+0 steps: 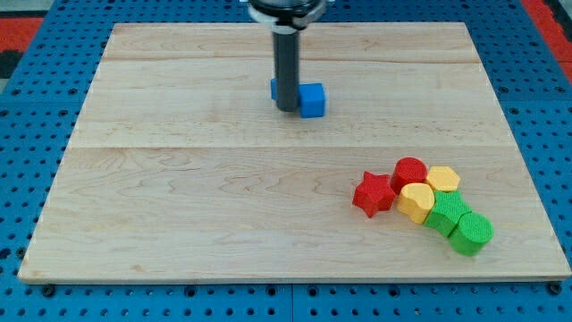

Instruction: Slide the blue cube towards the group of blocks

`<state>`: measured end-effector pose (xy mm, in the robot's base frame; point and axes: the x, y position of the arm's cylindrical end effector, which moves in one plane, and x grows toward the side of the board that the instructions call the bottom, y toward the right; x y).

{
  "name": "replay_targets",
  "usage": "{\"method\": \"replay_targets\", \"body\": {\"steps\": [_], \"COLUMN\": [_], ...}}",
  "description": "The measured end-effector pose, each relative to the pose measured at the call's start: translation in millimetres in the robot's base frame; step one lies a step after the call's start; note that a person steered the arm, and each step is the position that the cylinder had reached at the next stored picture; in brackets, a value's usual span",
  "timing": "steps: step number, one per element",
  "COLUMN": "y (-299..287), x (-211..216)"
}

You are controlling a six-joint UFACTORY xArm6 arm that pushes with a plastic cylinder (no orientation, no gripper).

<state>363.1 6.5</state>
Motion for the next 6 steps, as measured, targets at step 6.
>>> {"method": "replay_targets", "body": {"steps": [6], "y": [13], "x": [89]}}
